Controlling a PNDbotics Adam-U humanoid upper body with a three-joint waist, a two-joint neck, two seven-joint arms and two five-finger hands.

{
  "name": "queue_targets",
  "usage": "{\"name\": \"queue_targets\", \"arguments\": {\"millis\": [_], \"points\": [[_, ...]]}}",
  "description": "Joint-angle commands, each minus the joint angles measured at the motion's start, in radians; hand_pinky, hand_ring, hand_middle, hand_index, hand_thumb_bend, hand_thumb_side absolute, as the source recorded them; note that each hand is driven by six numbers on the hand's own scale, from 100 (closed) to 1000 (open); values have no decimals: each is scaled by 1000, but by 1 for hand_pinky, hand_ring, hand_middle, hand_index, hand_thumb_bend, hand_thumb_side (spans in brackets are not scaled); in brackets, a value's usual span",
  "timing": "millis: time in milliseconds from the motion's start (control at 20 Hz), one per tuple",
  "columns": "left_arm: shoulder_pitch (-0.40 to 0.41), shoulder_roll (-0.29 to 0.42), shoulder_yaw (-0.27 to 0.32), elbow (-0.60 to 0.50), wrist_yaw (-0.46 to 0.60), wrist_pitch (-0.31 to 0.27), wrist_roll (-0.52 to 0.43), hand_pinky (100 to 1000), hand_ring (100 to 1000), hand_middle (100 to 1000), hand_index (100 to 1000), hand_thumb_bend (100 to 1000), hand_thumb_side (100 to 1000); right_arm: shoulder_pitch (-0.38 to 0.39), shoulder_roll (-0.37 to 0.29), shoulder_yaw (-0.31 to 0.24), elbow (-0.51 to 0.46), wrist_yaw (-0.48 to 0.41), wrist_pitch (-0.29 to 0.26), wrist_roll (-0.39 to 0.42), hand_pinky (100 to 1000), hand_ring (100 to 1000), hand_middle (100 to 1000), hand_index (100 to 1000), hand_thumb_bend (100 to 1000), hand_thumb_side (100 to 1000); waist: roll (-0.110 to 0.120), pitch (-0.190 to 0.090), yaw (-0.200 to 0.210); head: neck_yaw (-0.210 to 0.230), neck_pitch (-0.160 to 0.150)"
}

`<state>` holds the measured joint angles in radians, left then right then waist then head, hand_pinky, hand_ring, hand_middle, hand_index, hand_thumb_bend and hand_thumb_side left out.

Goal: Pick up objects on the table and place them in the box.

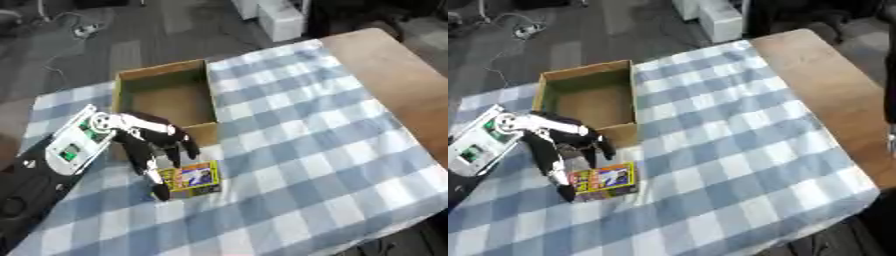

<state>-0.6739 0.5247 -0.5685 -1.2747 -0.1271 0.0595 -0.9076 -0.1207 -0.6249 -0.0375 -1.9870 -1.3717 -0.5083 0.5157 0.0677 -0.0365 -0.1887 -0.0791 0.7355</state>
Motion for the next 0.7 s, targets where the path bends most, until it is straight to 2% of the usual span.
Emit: {"name": "queue_targets", "arguments": {"millis": [50,300,700], "points": [[-12,7,-4,1,-13,-3,1,796,684,778,877,1000,333,-14,-25,-11,-13,-1,1,-3,359,309,350,568,100,1000,-4,-10,0,3,12],[-14,6,-13,12,-27,-8,1,820,703,783,874,1000,325,-14,-25,-10,-13,0,1,-1,359,309,350,568,100,1000,-4,-11,0,2,23],[-20,-1,-18,40,-74,-20,1,648,725,793,870,1000,294,-14,-25,-10,-13,0,2,0,360,309,350,568,100,1000,-4,-11,-1,-3,19]]}}
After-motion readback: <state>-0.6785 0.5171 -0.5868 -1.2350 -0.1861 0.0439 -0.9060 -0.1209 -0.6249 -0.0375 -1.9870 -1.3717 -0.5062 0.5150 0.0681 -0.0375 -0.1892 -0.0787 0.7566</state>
